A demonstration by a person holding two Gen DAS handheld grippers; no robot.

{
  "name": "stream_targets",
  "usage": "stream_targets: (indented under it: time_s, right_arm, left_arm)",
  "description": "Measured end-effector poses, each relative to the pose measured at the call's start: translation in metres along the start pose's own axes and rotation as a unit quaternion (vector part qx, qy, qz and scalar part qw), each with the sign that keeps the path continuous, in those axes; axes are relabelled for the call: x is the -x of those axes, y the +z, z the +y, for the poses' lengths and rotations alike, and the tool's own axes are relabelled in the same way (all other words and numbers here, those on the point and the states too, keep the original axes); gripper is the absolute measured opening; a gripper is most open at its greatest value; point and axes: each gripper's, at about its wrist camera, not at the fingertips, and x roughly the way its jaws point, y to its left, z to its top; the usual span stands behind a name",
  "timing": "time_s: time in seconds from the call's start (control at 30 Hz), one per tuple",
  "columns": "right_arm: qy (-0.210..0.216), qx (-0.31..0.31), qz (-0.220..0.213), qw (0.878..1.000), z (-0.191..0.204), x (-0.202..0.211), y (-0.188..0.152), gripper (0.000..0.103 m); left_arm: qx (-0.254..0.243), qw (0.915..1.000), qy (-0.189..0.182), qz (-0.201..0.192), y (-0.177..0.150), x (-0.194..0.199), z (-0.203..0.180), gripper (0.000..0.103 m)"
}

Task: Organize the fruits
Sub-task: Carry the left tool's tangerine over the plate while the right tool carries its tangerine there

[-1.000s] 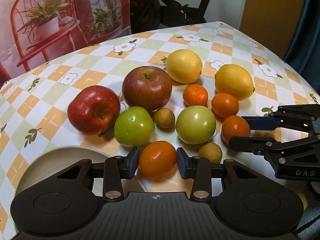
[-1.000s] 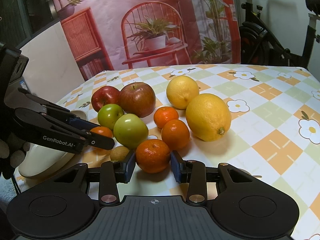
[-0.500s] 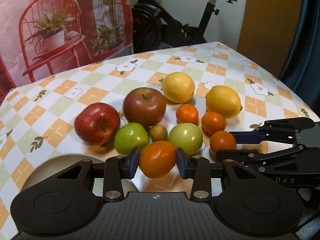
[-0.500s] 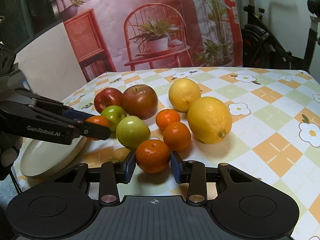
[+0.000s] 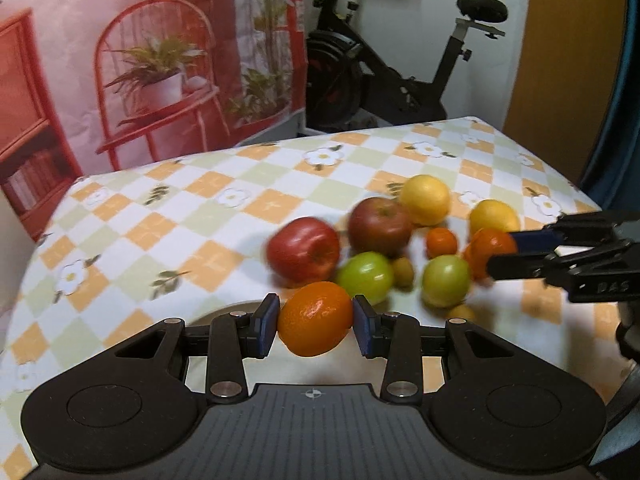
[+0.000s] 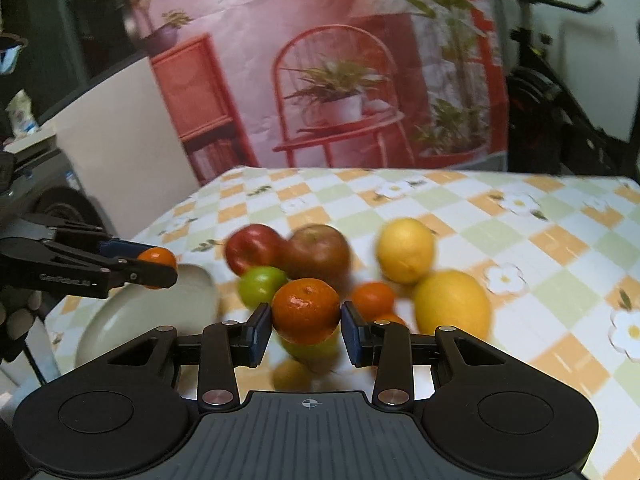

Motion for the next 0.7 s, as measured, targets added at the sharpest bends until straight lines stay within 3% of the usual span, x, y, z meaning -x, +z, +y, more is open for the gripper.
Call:
stream_targets:
  time_s: [0.23, 0.43, 0.7]
  right_arm:
    - [0.028, 0.036, 0.02, 0.999, 0.048, -0.032, 0.01, 0.035]
    - [0.048, 0.062, 0.038, 0.996, 0.088, -0.069, 0.012, 0.034]
    - [0.056, 0.081, 0.055, 0.994, 0.109, -0.097, 0.022, 0.034]
  left_arm:
    - [-0.042, 0.9987, 0.017, 0.021, -0.018, 0.002, 0.025, 0.042]
    - [-0.018, 0.9991, 0.025, 0.028, -0.032, -0.001, 0.045, 0.042]
    - [0.012, 0.999, 0.032, 0.03, -0.036, -0.015, 0.063, 0.042]
